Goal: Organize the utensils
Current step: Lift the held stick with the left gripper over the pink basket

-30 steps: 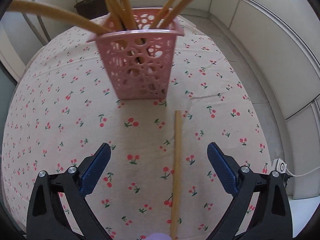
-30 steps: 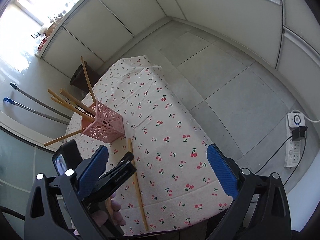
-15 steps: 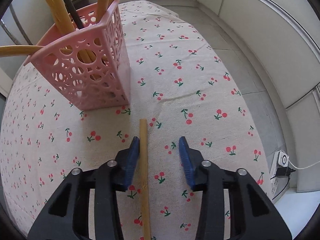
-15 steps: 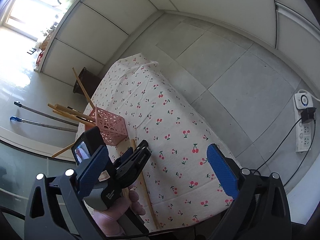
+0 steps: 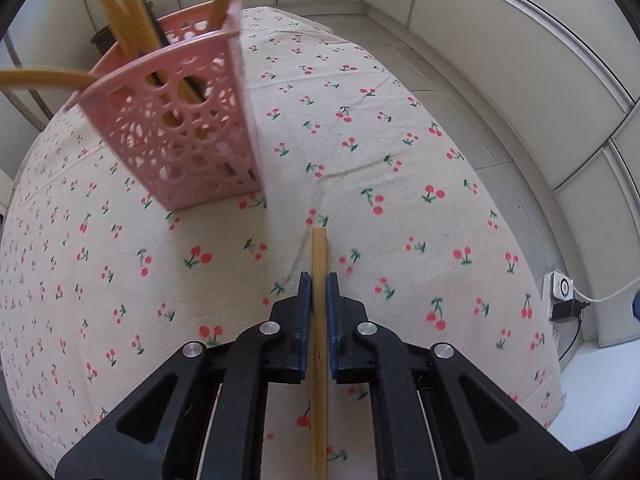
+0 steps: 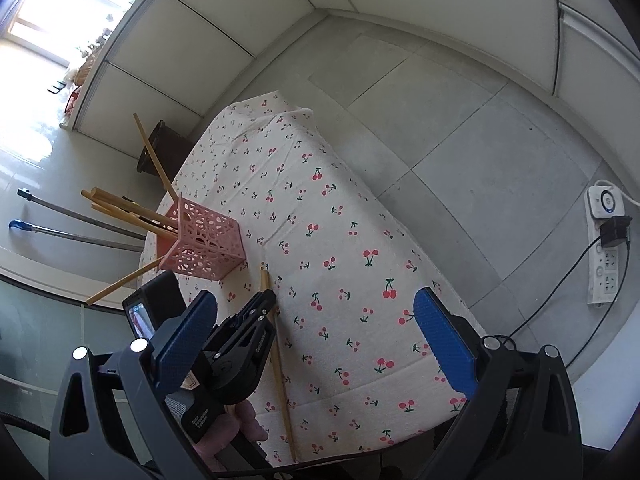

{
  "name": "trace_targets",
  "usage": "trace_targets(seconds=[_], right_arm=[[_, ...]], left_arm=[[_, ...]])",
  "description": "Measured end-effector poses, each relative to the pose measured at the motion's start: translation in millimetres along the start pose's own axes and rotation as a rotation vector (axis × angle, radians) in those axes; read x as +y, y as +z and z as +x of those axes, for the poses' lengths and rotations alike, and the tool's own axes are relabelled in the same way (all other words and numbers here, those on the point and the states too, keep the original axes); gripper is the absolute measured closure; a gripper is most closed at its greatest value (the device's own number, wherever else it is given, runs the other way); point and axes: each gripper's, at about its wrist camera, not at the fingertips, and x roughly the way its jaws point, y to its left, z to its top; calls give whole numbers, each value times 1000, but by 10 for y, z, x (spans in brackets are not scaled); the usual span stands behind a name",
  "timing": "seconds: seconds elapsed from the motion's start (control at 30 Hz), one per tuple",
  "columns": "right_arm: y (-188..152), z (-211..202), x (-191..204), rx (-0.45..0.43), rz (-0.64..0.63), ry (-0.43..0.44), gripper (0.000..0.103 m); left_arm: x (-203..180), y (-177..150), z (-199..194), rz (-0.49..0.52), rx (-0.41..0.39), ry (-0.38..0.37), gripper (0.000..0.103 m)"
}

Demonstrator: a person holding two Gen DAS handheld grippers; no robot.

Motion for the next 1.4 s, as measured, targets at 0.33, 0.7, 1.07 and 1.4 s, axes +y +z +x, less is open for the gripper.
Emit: trace_targets(seconds=[0.33,0.7,1.07,1.4], right_arm=[[-56,37,195,7,-65,2,7],[-254,125,600,18,-217,-24,7],[-258,30,626,-29,-266,-14,7],[-230,-10,628,-44,-262,0,7]], left_arm=[[1241,-324,-544,-268,-62,-77,96],[1962,-360,-1686,-441,-455,-26,96],[1637,97,-3071,-283,-851,98,96],[1158,725,-3239,-218,-865,-60,96]])
